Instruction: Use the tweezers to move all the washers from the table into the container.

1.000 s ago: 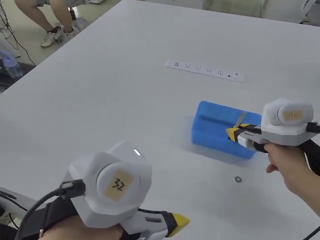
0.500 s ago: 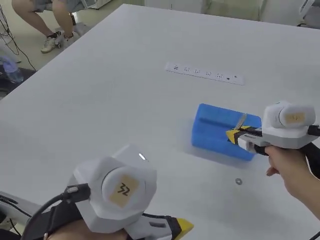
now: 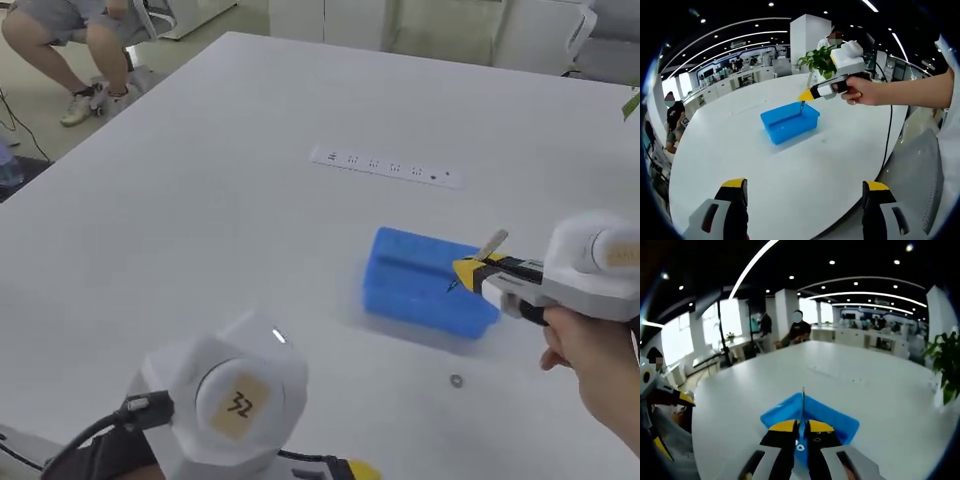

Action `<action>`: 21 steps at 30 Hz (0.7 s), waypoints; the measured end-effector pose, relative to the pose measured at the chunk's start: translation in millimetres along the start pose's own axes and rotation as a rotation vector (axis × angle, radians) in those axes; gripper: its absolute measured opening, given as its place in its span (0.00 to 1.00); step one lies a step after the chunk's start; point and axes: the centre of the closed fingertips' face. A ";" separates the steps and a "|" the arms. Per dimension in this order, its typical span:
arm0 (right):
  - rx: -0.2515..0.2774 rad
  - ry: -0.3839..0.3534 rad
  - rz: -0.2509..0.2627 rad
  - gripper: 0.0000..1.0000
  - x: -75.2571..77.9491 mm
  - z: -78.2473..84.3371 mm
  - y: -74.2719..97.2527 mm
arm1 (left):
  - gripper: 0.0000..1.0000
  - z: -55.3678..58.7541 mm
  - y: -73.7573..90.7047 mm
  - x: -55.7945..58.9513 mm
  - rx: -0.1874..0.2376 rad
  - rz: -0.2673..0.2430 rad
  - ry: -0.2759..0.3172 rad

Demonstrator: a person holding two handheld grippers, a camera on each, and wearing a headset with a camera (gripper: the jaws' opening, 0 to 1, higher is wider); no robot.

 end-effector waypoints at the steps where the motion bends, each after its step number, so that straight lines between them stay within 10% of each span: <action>1: 0.007 0.003 0.001 0.04 -1.5 -1.8 2.9 | 0.98 -0.8 0.0 0.2 0.002 0.001 -0.002; 21: 0.028 -0.036 -0.007 0.04 -40.4 12.2 37.4 | 0.97 1.0 -2.9 1.4 -0.003 0.004 -0.012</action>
Point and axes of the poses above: the centre of the closed fingertips' face, and the gripper's own axes: y roughly backward along the fingers, x roughly to its right, z roughly out of its underside, and after that the axes turned 4 degrees about -y, right-handed
